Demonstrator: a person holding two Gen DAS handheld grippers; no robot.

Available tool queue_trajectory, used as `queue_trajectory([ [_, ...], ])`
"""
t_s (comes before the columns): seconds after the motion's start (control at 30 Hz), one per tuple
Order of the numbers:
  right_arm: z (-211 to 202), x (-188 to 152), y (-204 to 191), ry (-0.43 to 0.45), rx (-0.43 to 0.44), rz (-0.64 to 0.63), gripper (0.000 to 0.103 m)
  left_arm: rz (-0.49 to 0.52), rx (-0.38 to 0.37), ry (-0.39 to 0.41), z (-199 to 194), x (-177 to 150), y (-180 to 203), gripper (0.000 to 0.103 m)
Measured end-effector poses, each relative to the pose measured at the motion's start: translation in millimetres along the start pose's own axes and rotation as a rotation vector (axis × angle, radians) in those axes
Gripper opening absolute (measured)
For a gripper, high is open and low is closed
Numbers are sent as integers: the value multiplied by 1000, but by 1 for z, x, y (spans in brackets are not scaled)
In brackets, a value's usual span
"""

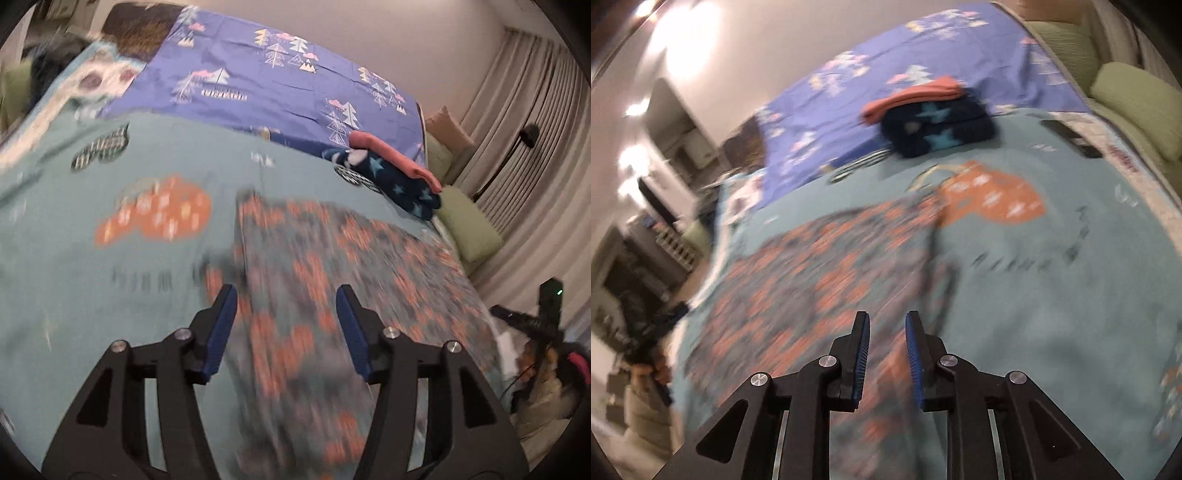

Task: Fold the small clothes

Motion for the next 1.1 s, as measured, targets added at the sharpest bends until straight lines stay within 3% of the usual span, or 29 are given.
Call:
queue_trajectory([
  [0.07,4,-16,-8,-21,38,-12,21,-35,-53,-5,-5,-23,-5,57],
  [0.13,17,-28,-7,-72,11,7,23,-42,-67,-34,-1,-40,-9,55],
  [0.17,25,-33,-2,-99,-32,31,23,-41,-24,-62,4,-47,-11,49],
  [0.2,32,-37,4,-121,-60,56,18,-18,47,-92,10,-54,-13,26],
  [0.23,31,-40,9,-108,-48,81,17,0,83,-112,14,-60,-15,24],
  [0.3,23,-42,10,-94,-67,124,17,-35,50,-77,4,-66,-19,21],
  [0.37,10,-44,6,-71,-167,132,20,-39,67,-52,-5,-68,-17,20],
  [0.43,-1,-48,1,-54,-197,125,20,-29,88,-49,-10,-71,-15,20],
  [0.67,-14,-59,-37,-5,-176,50,21,-31,81,-37,-17,-78,-13,23],
  [0.83,10,-61,-95,-60,-144,-123,30,-9,52,-32,-15,-85,-9,35],
  [0.97,27,-65,-125,-98,-116,-200,36,11,56,-31,-11,-89,-7,35],
  [1.03,33,-67,-136,-112,-108,-221,37,23,80,-42,-9,-90,-8,6],
  [1.1,38,-69,-145,-122,-105,-232,38,22,72,-37,-12,-92,-10,6],
])
Point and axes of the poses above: each gripper's, at about its wrist camera, not at the fingertips, and z roughly the way its jaws point, y to its right, x to its top, the point moved 1 cm from there along z, roughly the way its jaws point, and after that the axes turned 12 degrees about -y, right-handed, at the moved point
